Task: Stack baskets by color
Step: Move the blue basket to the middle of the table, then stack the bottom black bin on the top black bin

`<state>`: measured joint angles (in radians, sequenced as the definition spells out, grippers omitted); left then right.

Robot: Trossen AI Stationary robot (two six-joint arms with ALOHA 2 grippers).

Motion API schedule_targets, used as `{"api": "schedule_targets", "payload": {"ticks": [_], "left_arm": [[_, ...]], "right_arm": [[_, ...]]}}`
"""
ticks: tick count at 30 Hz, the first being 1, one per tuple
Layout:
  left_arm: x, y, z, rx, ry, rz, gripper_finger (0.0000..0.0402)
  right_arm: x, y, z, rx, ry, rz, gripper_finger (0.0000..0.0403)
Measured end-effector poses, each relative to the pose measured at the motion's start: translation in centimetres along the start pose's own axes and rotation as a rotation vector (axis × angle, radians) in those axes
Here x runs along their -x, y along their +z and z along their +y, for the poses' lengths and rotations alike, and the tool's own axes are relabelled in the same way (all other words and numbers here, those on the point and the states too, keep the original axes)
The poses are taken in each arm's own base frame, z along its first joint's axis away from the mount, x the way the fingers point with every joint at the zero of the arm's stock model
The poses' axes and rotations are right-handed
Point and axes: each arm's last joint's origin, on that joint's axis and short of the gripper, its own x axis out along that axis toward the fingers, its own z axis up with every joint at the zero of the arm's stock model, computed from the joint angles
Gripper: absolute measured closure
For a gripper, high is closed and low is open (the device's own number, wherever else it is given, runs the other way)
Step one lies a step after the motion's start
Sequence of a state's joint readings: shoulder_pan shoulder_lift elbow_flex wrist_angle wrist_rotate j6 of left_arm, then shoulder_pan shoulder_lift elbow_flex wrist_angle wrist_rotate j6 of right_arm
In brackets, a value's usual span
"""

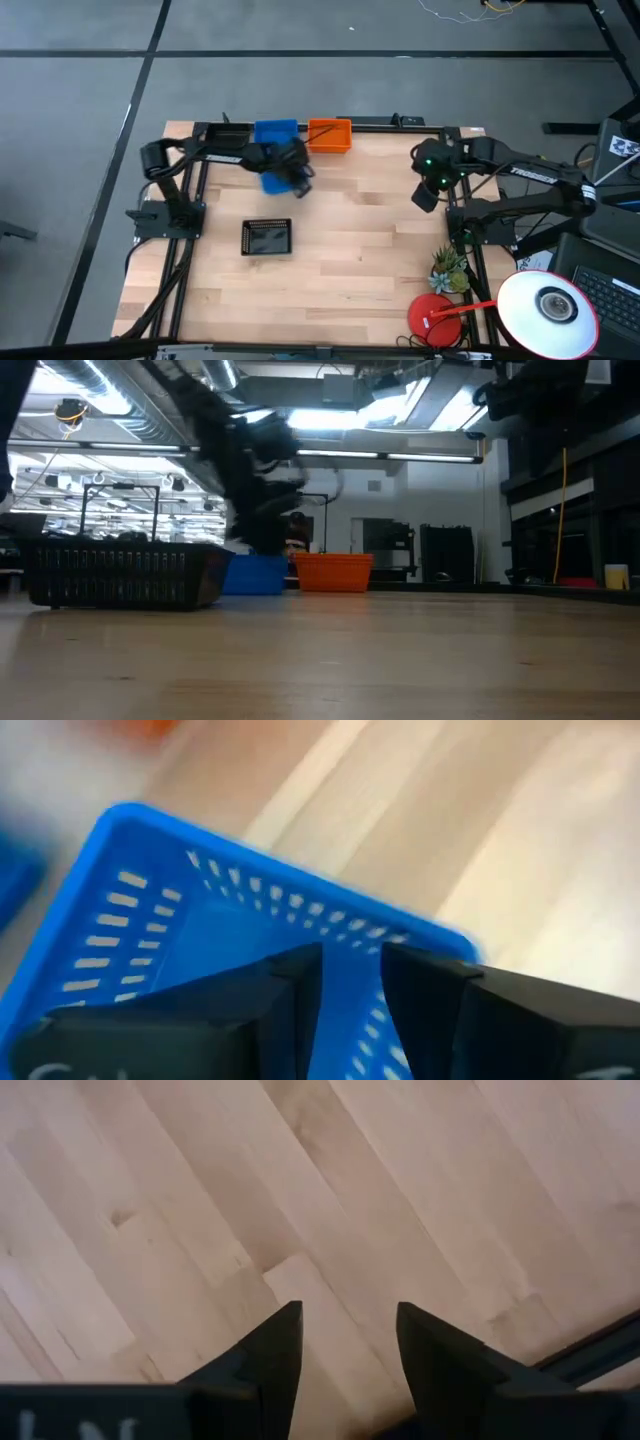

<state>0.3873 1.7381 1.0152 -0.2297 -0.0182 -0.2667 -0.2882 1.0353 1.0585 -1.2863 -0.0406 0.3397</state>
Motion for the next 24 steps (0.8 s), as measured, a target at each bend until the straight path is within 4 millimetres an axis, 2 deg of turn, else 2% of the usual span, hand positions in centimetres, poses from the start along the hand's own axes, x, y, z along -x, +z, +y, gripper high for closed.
{"api": "schedule_targets", "payload": {"ticks": [3,5,8,12,16,20,24], "left_arm": [[-0.5,2.6,-2.2,-0.088,-0.059,-0.042,0.0305],[0.0,3.9,-3.6,-0.153,-0.096,-0.049,0.0305],[1.7,4.7,-5.2,-0.235,-0.093,0.038,0.0305],[5.2,4.4,-6.2,-0.308,-0.047,0.241,0.0305],[8.0,2.1,-6.4,-0.354,-0.011,0.45,0.0305],[9.8,-0.2,-6.8,-0.417,0.011,0.476,0.0305],[10.8,-3.0,-7.0,-0.423,0.001,0.478,0.0305]], "right_arm": [[0.2,-0.1,-0.1,-0.016,-0.008,-0.035,0.024],[0.3,0.0,-0.1,-0.025,-0.021,-0.051,0.024],[0.2,0.4,0.0,-0.022,-0.027,-0.091,0.024],[0.1,1.5,0.3,-0.014,-0.001,-0.18,0.024],[-1.1,2.9,1.0,0.064,0.041,-0.326,0.024],[-3.3,3.7,1.2,0.119,0.069,-0.446,0.024],[-5.4,3.8,1.1,0.122,0.081,-0.494,0.024]]}}
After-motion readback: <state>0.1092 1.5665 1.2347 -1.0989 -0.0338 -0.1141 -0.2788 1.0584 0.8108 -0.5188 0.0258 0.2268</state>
